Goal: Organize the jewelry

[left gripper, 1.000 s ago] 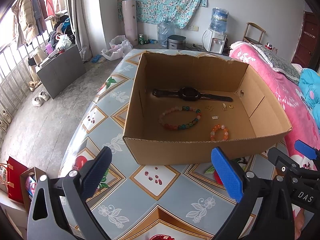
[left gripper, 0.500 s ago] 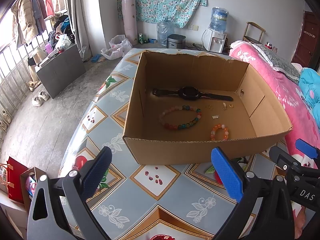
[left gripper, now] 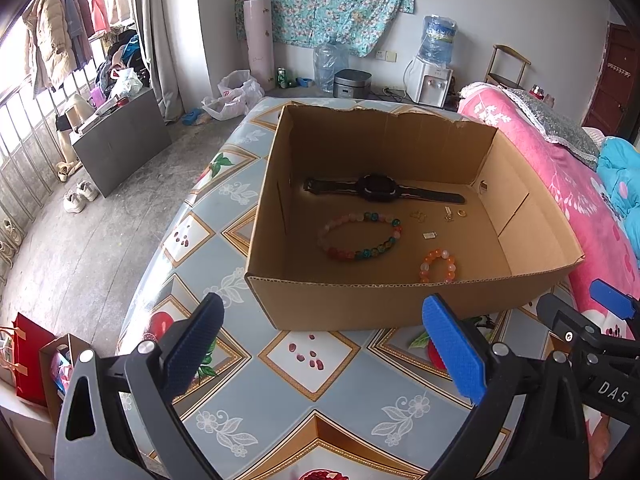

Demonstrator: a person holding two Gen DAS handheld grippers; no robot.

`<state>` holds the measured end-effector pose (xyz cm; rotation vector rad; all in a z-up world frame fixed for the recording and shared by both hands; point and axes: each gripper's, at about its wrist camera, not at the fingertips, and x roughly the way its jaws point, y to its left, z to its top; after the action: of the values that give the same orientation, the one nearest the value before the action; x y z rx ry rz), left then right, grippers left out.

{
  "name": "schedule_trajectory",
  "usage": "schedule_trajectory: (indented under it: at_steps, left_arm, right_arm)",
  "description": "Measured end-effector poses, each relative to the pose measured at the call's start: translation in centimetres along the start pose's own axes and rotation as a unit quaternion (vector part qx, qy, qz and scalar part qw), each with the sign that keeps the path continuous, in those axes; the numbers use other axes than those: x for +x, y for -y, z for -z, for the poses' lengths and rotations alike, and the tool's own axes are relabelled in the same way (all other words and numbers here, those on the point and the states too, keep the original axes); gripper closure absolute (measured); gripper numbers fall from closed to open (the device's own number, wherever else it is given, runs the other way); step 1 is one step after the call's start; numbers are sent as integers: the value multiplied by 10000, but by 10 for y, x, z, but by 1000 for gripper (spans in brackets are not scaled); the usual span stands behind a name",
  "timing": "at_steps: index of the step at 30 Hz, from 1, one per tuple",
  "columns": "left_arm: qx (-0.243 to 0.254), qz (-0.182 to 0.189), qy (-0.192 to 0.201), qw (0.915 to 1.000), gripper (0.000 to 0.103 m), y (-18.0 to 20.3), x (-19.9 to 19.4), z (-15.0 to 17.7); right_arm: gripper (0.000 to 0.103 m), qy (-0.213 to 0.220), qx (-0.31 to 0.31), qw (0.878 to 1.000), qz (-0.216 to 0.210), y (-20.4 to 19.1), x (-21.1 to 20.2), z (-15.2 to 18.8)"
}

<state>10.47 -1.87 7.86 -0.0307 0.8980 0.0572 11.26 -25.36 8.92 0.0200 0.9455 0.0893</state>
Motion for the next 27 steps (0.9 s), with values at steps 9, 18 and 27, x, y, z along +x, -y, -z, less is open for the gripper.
schedule_trajectory:
  at_steps: [9,18,27]
  left_arm:
    - [-49,-9,19,10000,5,0,-2,-1]
    - [-67,-17,39,10000,5,-1,-1,-1]
    - [-82,-42,68,9999,5,-1,-2,-1]
  right_arm:
    - [8,-1,-10,10000,-5,-1,0,0]
    - [8,2,-19,10000,-3,-2,0,-1]
    - [8,13,-33,10000,-15,-2,-1,-3]
